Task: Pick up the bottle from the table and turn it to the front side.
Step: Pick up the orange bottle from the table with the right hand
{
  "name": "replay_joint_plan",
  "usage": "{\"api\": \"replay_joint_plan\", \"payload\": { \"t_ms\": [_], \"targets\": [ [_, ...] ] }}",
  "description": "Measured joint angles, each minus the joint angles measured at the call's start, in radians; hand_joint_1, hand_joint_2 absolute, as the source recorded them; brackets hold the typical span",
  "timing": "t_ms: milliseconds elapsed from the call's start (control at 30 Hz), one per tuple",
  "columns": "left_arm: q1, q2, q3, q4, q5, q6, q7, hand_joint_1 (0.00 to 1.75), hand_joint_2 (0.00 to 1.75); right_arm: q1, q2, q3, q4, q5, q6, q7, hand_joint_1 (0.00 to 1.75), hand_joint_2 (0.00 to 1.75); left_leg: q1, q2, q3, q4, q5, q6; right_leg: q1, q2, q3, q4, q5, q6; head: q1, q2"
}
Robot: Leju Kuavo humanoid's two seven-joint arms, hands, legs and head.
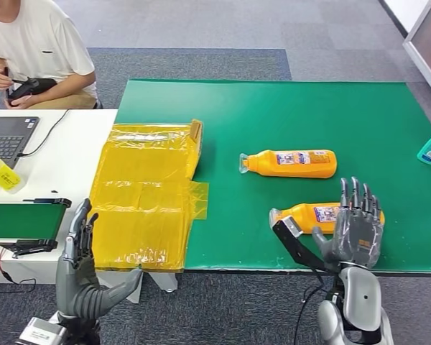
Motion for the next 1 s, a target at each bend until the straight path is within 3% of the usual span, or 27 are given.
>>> {"api": "replay_joint_plan", "payload": {
  "t_ms": [133,233,367,667,1000],
  "targets": [
    [0.0,0.0,-0.004,0.0,-0.003,0.001,-0.001,0.0,1.75,-0.045,-0.038,-0.024,0.052,-0.033,0.085,-0.035,0.0,1.75,0.0,0.0,0.0,0.0,0.0,0.0,0.0,0.0,0.0,0.0,0.0,0.0,0.0,0.0],
    [-0.001,0.003,-0.012,0.0,0.002,0.03,-0.003,0.0,1.75,-0.08,-0.096,-0.053,0.113,-0.182,0.178,-0.099,0.0,1.75,-0.001,0.0,0.0,0.0,0.001,0.001,-0.001,0.0,0.0,0.0,0.001,0.001,0.0,0.0],
    [-0.004,0.013,-0.035,-0.001,0.023,0.079,-0.003,0.0,1.75,-0.111,-0.193,-0.095,0.182,-0.322,0.216,-0.143,0.0,1.75,-0.002,-0.001,-0.001,0.0,0.001,0.003,-0.003,-0.001,0.0,0.0,0.001,0.002,0.0,0.0],
    [-0.005,0.03,-0.085,-0.047,0.074,0.06,-0.004,0.0,1.75,-0.182,-0.373,-0.127,0.284,-0.43,0.311,-0.156,0.0,1.75,-0.005,-0.001,-0.001,0.0,0.0,0.006,-0.005,-0.001,0.0,0.0,0.001,0.005,0.0,0.0],
    [-0.004,0.027,-0.083,-0.051,0.069,0.03,-0.005,0.0,1.75,-0.214,-0.431,-0.113,0.341,-0.452,0.32,-0.151,0.0,1.75,-0.005,-0.001,-0.001,0.0,0.001,0.006,-0.005,-0.001,0.0,0.0,0.001,0.005,0.0,0.0]
  ]
}}
